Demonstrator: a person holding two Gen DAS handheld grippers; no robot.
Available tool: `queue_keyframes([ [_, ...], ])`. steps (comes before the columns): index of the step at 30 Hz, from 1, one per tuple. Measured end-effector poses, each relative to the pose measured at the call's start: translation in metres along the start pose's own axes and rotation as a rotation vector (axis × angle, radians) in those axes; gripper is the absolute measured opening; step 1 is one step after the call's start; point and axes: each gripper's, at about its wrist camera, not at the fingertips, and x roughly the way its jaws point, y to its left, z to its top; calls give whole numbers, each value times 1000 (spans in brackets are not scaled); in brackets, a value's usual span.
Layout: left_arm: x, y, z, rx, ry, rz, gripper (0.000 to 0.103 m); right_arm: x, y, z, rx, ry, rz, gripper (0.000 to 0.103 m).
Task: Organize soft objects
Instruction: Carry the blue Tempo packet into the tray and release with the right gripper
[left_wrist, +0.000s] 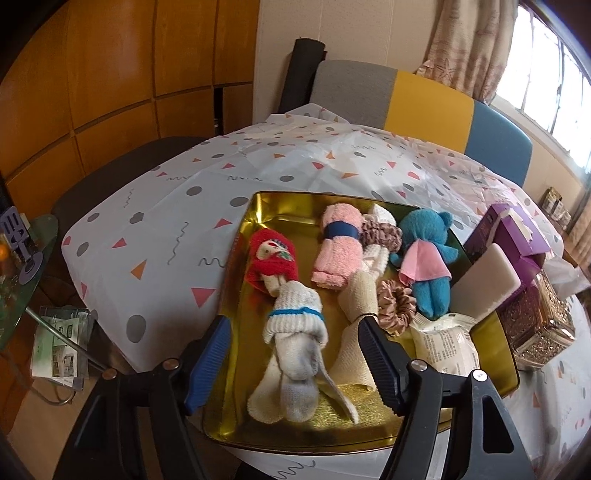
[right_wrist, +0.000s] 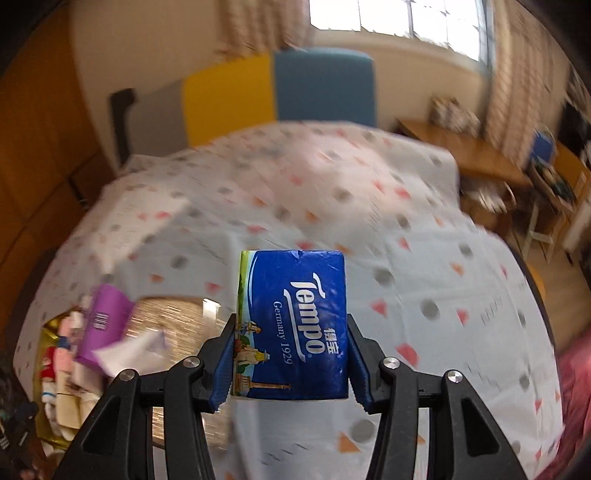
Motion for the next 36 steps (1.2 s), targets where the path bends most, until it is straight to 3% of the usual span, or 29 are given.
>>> queue_keyframes([
  [5, -3, 10, 3, -26, -11, 23, 72, -28, 100, 10, -202, -89, 163, 52],
  [8, -3, 16, 4, -41, -13, 32, 72, -33, 160, -2, -316, -82, 262, 52],
  [13, -7, 25, 6, -64, -27, 47, 72, -11, 248, -49, -474, 38, 429, 52],
  [18, -7, 35, 6, -82, -28, 62, 73, 40, 302, -104, -528, 234, 506, 52],
  [25, -5, 39, 3, -89, -21, 71, 73, 113, 324, -151, -487, 435, 468, 53],
  [28, -3, 38, 3, -90, -18, 73, 74, 115, 323, -157, -499, 429, 456, 54],
  [32, -2, 37, 3, -87, -15, 73, 74, 101, 323, -154, -524, 379, 463, 65],
  [36, -2, 36, 3, -85, -18, 74, 75, 79, 315, -148, -552, 322, 463, 65],
])
